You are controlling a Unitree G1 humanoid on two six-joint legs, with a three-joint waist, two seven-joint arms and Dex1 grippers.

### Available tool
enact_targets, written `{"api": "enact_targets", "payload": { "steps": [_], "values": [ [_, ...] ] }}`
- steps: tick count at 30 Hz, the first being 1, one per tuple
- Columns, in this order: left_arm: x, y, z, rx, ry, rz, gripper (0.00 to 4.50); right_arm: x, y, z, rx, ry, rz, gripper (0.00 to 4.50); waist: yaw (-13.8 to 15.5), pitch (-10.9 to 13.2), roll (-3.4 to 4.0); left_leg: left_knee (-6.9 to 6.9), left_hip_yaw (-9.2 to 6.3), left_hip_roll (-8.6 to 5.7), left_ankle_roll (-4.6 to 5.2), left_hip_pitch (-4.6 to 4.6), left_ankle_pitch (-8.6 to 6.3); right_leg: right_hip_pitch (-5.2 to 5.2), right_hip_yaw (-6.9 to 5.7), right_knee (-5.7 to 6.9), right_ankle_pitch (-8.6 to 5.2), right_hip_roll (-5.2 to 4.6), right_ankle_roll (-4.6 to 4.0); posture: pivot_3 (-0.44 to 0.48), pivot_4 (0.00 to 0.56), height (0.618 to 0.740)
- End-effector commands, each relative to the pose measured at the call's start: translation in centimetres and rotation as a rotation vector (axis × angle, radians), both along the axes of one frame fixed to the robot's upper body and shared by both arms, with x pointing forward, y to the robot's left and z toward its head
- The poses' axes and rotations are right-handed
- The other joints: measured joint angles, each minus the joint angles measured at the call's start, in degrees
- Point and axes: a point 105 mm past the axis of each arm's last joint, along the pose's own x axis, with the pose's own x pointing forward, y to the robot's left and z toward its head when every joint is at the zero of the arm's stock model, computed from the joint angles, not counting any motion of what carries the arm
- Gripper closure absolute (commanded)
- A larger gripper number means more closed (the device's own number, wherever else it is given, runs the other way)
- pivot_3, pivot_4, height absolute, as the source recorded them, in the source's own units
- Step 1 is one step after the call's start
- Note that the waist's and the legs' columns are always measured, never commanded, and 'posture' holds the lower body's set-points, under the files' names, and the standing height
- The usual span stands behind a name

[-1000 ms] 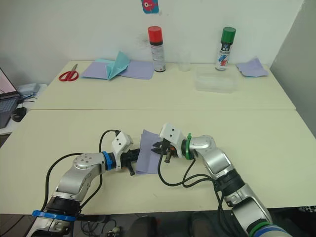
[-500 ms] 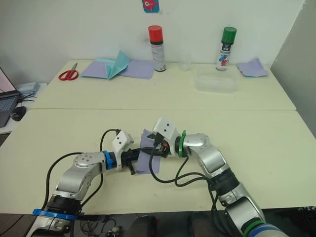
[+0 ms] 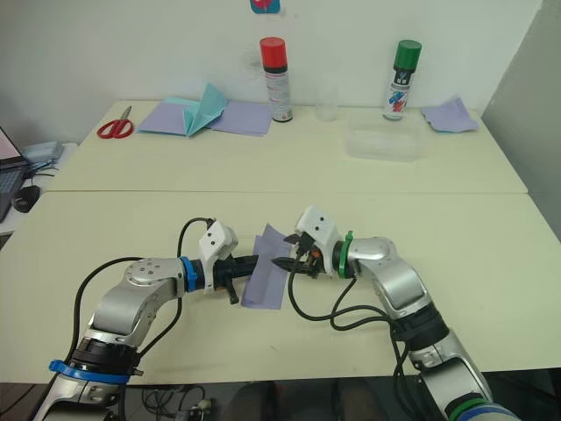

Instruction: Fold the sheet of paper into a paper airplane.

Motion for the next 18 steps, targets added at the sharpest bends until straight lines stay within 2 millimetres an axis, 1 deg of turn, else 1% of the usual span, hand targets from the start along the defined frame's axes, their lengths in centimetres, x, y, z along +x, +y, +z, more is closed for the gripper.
{"api": "enact_targets", "payload": {
  "steps": [1,4,9,15,18],
  "values": [
    [-0.2,-1.2,1.2,-0.016,-0.041,-0.046,4.5,-0.3,0.1,1.8,0.043,-0.05,0.009,1.75,0.0,0.0,0.0,0.0,-0.01,0.0,0.0,0.0,0.0,0.0,-0.01,0.0,0.0,0.0,0.0,0.0,0.15,0.74],
    [-0.2,-1.8,0.9,-0.021,-0.042,-0.056,4.5,-0.4,0.1,2.1,0.045,-0.053,0.005,1.75,0.0,0.0,0.0,0.0,-0.02,0.0,0.0,0.01,0.0,0.01,-0.03,0.02,0.0,0.01,0.0,0.0,0.15,0.74],
    [-0.4,-2.3,1.3,-0.03,-0.049,-0.07,4.5,-0.3,-0.2,2.1,0.041,-0.053,-0.001,1.75,0.0,0.0,-0.01,0.02,-0.01,-0.01,0.0,0.01,0.0,0.01,-0.02,0.03,0.0,0.01,0.0,0.0,0.15,0.74],
    [-0.7,-1.9,1.4,0.004,-0.05,-0.076,4.5,-0.2,-0.6,2.0,0.035,-0.051,-0.011,1.75,0.0,0.0,-0.01,0.03,0.0,-0.02,0.0,0.01,0.0,0.02,0.0,0.03,0.0,0.01,0.0,0.0,0.15,0.74],
    [-0.9,-1.8,1.8,0.007,-0.055,-0.086,4.5,0.0,-0.9,1.8,0.026,-0.048,-0.022,1.75,0.0,0.0,-0.01,0.03,-0.02,-0.01,0.0,0.01,0.0,0.02,-0.03,0.05,0.0,0.02,0.0,0.0,0.15,0.74]
  ]
}}
